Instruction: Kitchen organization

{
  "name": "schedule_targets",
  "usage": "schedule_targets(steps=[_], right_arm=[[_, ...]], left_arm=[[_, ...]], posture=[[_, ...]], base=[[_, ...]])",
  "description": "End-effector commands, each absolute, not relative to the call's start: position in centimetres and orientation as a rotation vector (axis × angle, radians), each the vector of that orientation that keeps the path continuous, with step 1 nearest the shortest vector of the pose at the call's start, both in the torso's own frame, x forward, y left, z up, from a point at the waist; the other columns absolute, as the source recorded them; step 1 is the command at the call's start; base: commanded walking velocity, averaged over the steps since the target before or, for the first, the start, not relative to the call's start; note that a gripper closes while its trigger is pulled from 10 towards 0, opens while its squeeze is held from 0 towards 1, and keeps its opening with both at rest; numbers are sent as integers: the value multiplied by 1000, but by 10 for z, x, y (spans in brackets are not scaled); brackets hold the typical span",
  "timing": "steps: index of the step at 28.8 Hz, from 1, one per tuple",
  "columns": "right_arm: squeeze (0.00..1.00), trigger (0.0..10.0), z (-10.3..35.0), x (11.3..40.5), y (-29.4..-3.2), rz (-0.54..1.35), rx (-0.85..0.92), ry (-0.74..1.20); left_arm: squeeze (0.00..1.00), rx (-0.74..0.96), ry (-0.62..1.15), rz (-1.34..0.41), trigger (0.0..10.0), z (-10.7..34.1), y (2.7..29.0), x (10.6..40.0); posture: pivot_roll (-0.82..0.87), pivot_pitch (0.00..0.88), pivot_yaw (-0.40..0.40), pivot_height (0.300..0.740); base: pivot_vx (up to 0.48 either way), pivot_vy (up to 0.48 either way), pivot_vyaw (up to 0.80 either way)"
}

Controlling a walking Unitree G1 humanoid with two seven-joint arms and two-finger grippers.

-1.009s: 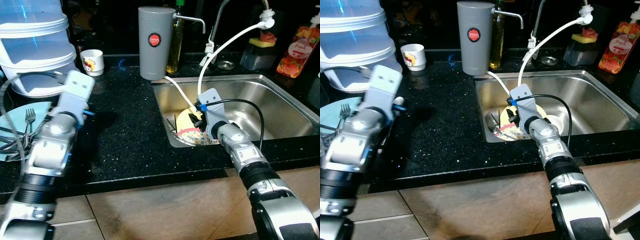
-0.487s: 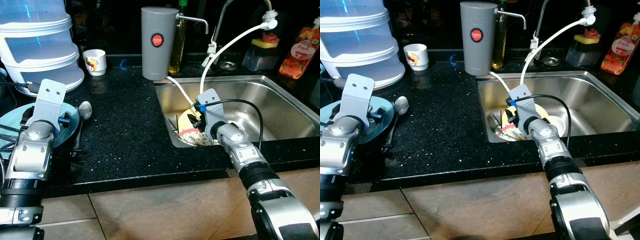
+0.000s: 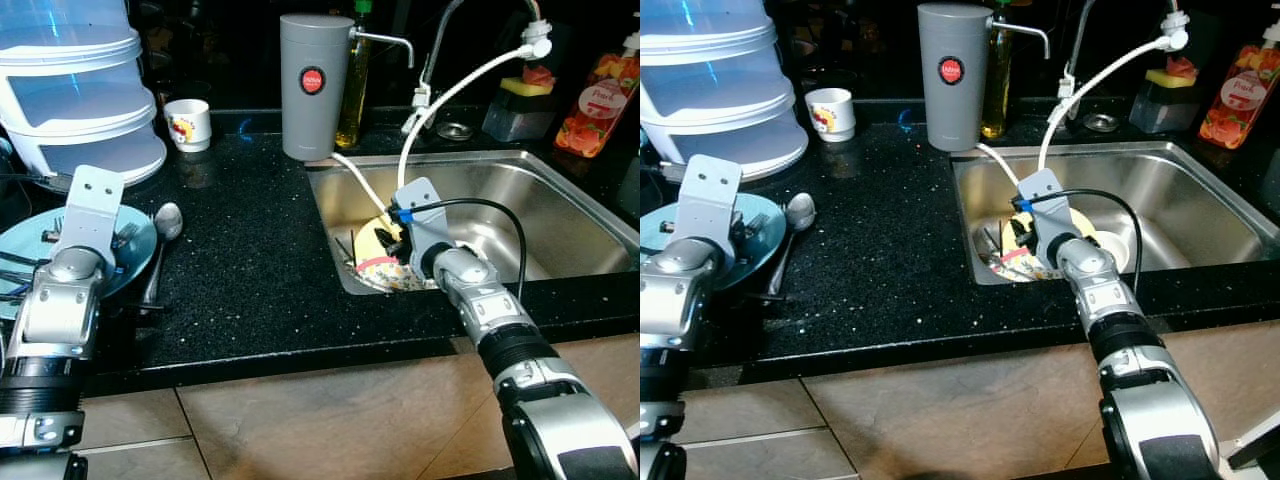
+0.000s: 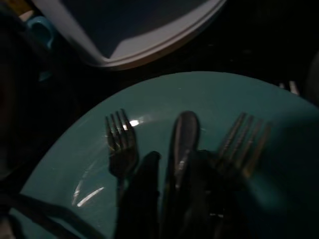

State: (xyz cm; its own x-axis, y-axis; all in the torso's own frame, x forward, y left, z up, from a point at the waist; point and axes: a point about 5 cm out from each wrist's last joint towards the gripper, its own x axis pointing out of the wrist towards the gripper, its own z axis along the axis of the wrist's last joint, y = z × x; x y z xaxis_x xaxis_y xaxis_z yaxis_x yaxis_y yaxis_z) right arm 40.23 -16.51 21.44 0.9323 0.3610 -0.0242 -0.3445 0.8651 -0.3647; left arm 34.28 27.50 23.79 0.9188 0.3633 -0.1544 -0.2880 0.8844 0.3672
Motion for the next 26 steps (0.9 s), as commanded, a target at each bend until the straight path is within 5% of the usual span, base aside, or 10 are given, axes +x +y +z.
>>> schedule_targets(steps=[1,2,3,4,14,26], right_arm=[[0,10000,216,403,-168,366,-366,-43],[0,10000,216,403,-168,366,-367,-42],[0,10000,216,403,-168,367,-367,-43],[0,10000,216,403,-168,367,-367,-43],[0,10000,216,403,-168,368,-371,-40],[0,10000,216,403,-169,366,-373,-36]], left_arm=[[0,340,284,333,0,226,278,342],[0,339,288,329,0,226,278,343],[0,336,301,322,1216,224,277,343],[0,329,313,312,10000,222,276,343],[0,216,370,226,10000,211,260,346],[0,98,373,21,10000,201,204,362]], posture=[[80,96,3,740],[80,96,3,740],[80,96,3,740],[80,96,3,740],[76,95,4,740],[73,87,7,740]], base=[[0,0,0],[0,0,0],[0,0,0],[0,0,0],[0,0,0],[0,0,0]])
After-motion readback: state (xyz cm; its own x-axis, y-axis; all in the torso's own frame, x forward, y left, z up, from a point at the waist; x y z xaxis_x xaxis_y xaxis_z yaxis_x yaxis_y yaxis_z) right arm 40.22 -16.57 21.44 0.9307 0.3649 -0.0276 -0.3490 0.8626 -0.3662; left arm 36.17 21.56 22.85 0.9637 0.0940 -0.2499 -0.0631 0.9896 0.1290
